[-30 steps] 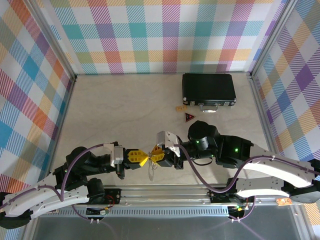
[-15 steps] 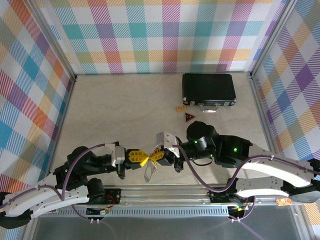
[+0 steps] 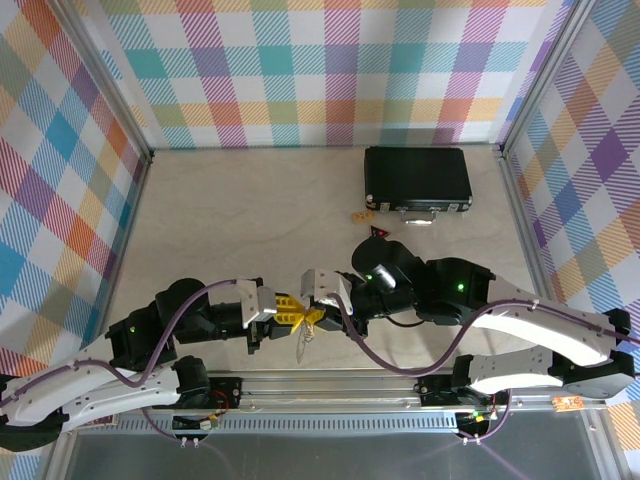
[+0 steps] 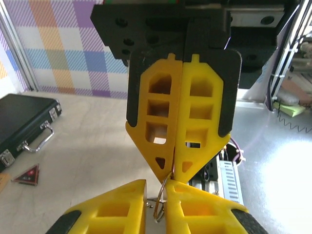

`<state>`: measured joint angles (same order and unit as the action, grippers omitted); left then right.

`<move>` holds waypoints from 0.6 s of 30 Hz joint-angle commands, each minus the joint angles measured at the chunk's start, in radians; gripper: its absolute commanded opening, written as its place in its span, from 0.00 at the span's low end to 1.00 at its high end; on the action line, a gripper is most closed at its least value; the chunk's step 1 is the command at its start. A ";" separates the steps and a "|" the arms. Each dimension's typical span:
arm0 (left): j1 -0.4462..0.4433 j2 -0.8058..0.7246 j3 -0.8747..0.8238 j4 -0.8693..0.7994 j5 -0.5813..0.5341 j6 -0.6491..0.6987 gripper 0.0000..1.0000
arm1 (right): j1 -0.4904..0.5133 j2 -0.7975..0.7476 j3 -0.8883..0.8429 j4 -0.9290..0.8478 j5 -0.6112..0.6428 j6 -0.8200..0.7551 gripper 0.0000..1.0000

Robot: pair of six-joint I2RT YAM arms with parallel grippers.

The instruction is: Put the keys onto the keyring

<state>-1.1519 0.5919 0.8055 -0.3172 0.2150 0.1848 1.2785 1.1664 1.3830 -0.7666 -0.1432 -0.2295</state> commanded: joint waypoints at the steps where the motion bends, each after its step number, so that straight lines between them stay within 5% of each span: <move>1: -0.009 -0.001 0.025 -0.046 -0.025 0.016 0.16 | 0.008 0.001 0.033 -0.011 -0.030 -0.033 0.00; 6: -0.008 -0.006 0.024 -0.035 -0.021 0.015 0.01 | 0.008 0.010 0.030 -0.003 -0.044 -0.033 0.00; 11: -0.008 -0.036 0.001 0.024 -0.011 -0.002 0.00 | 0.008 0.004 0.027 0.015 -0.027 -0.010 0.03; 15: -0.009 -0.084 -0.030 0.120 -0.009 -0.021 0.00 | 0.008 -0.029 -0.021 0.091 -0.010 0.035 0.34; 18: -0.008 -0.116 -0.035 0.138 -0.025 -0.009 0.00 | 0.008 -0.059 -0.073 0.174 0.008 0.075 0.48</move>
<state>-1.1522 0.5121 0.7860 -0.2848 0.2127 0.1837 1.2804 1.1454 1.3464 -0.6918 -0.1387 -0.1997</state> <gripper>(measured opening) 0.059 0.462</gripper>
